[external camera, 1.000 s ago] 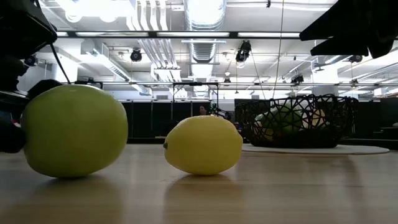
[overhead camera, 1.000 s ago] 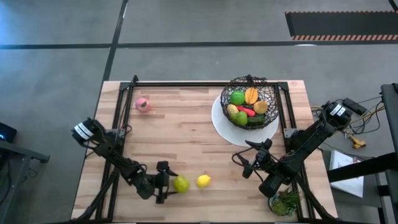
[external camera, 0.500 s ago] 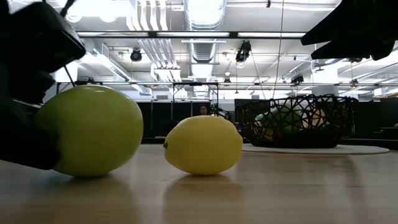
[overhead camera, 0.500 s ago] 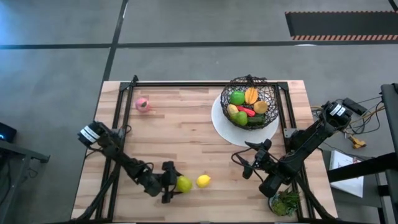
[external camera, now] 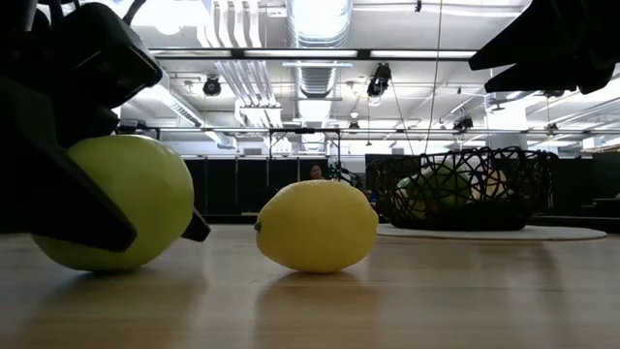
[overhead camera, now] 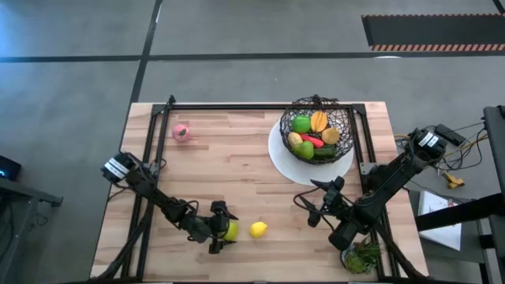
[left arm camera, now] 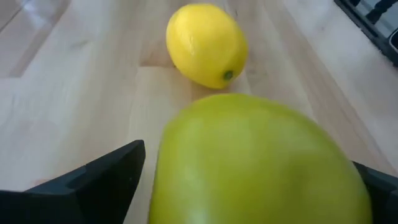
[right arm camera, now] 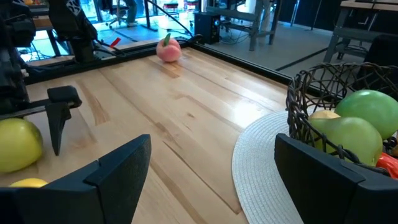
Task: Build produce basket
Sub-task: Put the light green apple into the black wire basket
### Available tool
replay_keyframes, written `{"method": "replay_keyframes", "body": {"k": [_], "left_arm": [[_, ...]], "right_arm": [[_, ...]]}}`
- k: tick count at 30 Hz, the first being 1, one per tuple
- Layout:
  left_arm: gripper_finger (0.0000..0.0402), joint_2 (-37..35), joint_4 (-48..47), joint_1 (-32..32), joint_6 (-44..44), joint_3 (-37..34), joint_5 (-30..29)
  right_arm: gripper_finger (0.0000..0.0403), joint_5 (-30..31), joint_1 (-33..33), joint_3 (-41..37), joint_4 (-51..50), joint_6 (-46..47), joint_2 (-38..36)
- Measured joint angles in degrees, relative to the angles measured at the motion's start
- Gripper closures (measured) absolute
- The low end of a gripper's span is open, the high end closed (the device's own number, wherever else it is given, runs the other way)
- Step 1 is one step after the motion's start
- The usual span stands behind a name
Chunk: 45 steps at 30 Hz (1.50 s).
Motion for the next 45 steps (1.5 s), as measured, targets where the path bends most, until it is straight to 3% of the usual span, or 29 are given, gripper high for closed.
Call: {"method": "replay_keyframes", "body": {"k": [4,10,12,15,21,25,30,36,45], "left_arm": [[0.0032,-0.7,0.0,-0.2,-0.1,0.0,0.1],[0.0101,-3.1,-2.8,-0.5,-0.2,0.0,0.5],[0.0124,-4.6,-5.6,-0.4,-0.3,0.0,0.8],[0.0127,-7.6,-11.5,0.0,-0.3,1.0,1.2],[0.0127,-14.3,-28.1,5.2,6.4,10.4,1.9],[0.0127,-14.8,-33.2,13.7,17.3,19.6,9.6],[0.0127,-9.2,-34.4,26.5,30.3,31.1,19.9],[0.0127,3.6,-34.5,39.3,37.4,48.9,28.3],[0.0127,23.0,-36.2,48.3,39.0,72.7,29.6]], "right_arm": [[0.0078,0.0,0.0,0.0,0.0,0.0,0.0],[0.0078,0.0,0.0,0.0,0.0,0.0,0.0],[0.0078,0.0,0.0,0.0,0.0,-0.1,0.0],[0.0078,0.0,0.1,0.0,0.0,-0.5,0.0],[0.0078,-0.1,3.2,1.2,-0.5,-1.3,-0.6],[0.0078,0.0,5.6,2.4,-0.6,-2.7,-1.4],[0.0078,0.0,9.0,3.1,-1.8,-3.6,-2.2],[0.0078,0.5,12.4,3.2,-10.2,2.3,-4.2],[0.0078,0.4,13.6,3.2,-23.0,14.1,-6.6]]}}
